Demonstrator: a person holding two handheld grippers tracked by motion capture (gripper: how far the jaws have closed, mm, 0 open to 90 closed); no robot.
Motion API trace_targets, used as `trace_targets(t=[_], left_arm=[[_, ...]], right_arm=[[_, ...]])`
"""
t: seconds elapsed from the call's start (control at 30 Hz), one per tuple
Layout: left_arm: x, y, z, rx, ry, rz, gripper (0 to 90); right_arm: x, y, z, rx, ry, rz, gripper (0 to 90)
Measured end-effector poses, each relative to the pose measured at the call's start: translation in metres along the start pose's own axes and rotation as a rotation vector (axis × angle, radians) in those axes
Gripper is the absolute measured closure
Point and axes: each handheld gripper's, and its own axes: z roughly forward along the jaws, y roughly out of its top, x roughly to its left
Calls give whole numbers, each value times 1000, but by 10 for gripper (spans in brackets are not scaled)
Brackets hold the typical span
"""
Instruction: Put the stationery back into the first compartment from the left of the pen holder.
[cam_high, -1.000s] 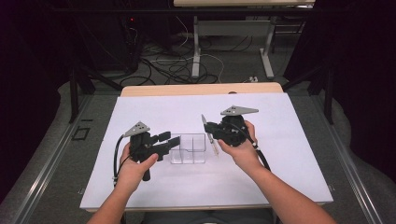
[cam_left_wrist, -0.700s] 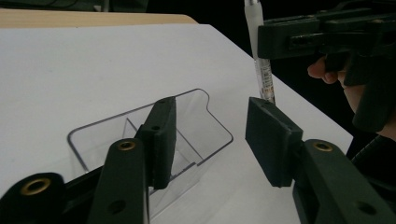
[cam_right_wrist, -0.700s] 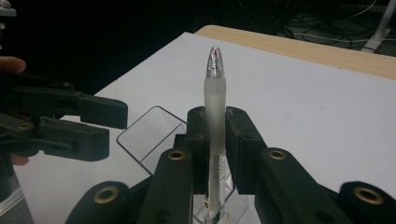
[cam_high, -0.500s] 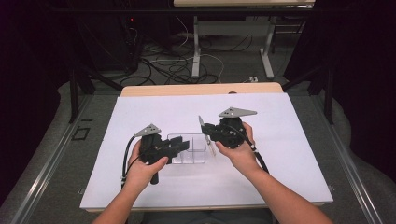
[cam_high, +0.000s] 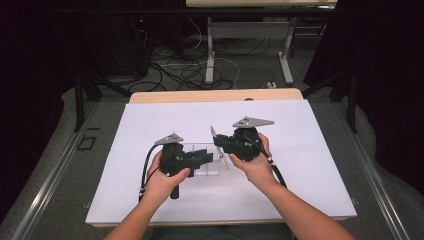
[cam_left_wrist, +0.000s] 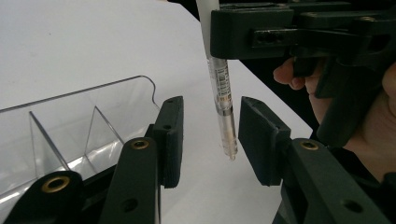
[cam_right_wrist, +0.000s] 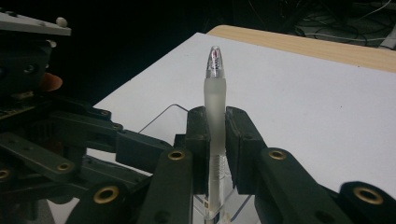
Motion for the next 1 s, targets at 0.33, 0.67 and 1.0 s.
trace_targets(t=[0.33, 0.67, 1.0], left_arm=[[-1, 3, 13, 31, -35, -68, 675], [-1, 4, 20, 36, -34, -87, 698], [-1, 5, 25, 59, -44, -123, 739]], right_arm=[[4, -3, 1, 12, 15, -4, 801], [8, -5, 2, 13, 24, -10, 801], [13, -6, 3, 23, 39, -15, 801]])
